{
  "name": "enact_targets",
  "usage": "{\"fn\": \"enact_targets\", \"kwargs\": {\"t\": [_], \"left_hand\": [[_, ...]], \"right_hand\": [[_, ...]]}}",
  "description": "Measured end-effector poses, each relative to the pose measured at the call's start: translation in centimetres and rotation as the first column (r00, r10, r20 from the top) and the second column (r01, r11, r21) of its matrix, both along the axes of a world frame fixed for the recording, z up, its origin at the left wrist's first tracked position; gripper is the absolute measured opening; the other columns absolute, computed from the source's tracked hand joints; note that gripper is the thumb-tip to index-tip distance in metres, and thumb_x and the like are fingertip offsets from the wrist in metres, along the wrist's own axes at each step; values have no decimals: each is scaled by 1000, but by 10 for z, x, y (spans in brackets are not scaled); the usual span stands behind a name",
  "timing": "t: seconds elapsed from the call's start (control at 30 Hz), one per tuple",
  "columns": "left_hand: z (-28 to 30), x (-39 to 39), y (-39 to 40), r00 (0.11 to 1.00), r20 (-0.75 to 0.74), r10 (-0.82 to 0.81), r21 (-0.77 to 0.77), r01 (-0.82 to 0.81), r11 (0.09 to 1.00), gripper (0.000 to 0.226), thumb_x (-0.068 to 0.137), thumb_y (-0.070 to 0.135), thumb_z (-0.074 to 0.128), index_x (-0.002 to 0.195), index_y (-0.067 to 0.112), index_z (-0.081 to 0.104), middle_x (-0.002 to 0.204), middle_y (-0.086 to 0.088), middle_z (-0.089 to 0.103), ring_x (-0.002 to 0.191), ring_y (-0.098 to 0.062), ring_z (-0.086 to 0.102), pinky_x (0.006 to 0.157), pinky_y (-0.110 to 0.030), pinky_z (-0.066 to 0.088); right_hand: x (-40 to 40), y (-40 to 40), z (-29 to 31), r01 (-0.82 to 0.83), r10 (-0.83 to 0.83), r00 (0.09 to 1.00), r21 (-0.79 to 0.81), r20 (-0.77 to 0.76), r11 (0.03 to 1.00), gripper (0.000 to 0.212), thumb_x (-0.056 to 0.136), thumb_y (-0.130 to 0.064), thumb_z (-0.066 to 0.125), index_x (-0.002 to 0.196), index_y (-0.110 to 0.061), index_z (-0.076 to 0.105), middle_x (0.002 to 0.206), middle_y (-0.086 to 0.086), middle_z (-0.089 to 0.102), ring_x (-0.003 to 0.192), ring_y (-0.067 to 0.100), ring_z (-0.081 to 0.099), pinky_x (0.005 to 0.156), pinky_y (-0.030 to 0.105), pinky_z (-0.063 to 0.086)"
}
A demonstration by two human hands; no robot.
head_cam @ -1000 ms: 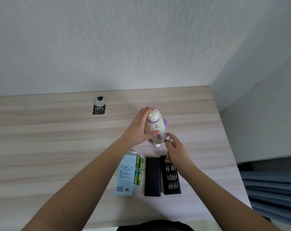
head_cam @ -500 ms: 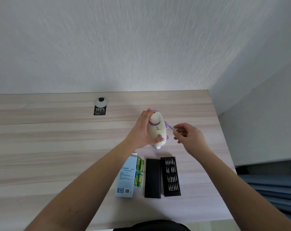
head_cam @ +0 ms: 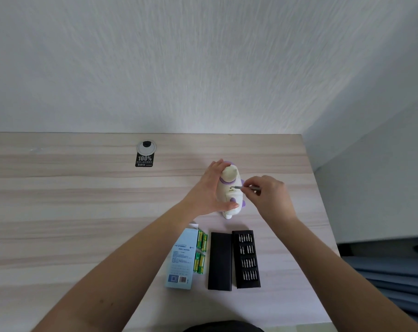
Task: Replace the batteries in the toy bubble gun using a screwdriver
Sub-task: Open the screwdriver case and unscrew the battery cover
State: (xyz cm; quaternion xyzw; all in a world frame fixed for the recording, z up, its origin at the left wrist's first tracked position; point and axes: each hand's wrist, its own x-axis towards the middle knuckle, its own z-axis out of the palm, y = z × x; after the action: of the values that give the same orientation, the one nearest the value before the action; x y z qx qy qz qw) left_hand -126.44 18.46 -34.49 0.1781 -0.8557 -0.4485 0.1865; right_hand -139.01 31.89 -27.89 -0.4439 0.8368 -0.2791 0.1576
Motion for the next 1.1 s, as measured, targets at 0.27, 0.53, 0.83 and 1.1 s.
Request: {"fn": "enact_targets", "kwargs": {"t": [0.27, 0.53, 0.83, 1.1], "left_hand": [[-5, 1, -1, 1000, 5, 9, 20, -9, 1000, 88, 65, 39, 83, 136, 16, 38, 135, 0, 41, 135, -20, 31, 112, -41, 32], [-8, 4, -1, 999, 42, 18, 67, -21, 998, 92, 65, 39, 84, 140, 22, 33, 143, 7, 34, 143, -12, 19, 116, -32, 24], [-13, 5, -1, 996, 87, 28, 84, -36, 996, 96, 66, 46, 83, 143, 28, 29, 150, 10, 28, 148, -13, 10, 117, -46, 25], [-14, 6, -1, 991, 129, 32, 95, -44, 994, 98, 67, 52, 80, 145, 33, 25, 155, 11, 22, 149, -9, 2, 118, -47, 21]], "right_hand": [[4, -4, -5, -15, 14, 996, -16, -84, 1000, 5, 82, -17, 73, 83, -12, 72, 75, -1, 57, 62, 10, 52, 57, 14, 34], [3, -13, -1, -68, 76, 991, 71, -114, 995, 8, 83, -16, 69, 83, -9, 72, 78, 8, 60, 70, 27, 61, 63, 36, 50], [8, -20, 4, -97, 133, 970, 177, -205, 979, 12, 85, -13, 63, 83, -4, 70, 80, 14, 60, 68, 36, 59, 60, 36, 47], [8, -22, 8, -83, 126, 973, 213, -195, 974, 9, 87, -17, 62, 88, -12, 69, 86, 8, 60, 77, 32, 63, 65, 40, 52]]}}
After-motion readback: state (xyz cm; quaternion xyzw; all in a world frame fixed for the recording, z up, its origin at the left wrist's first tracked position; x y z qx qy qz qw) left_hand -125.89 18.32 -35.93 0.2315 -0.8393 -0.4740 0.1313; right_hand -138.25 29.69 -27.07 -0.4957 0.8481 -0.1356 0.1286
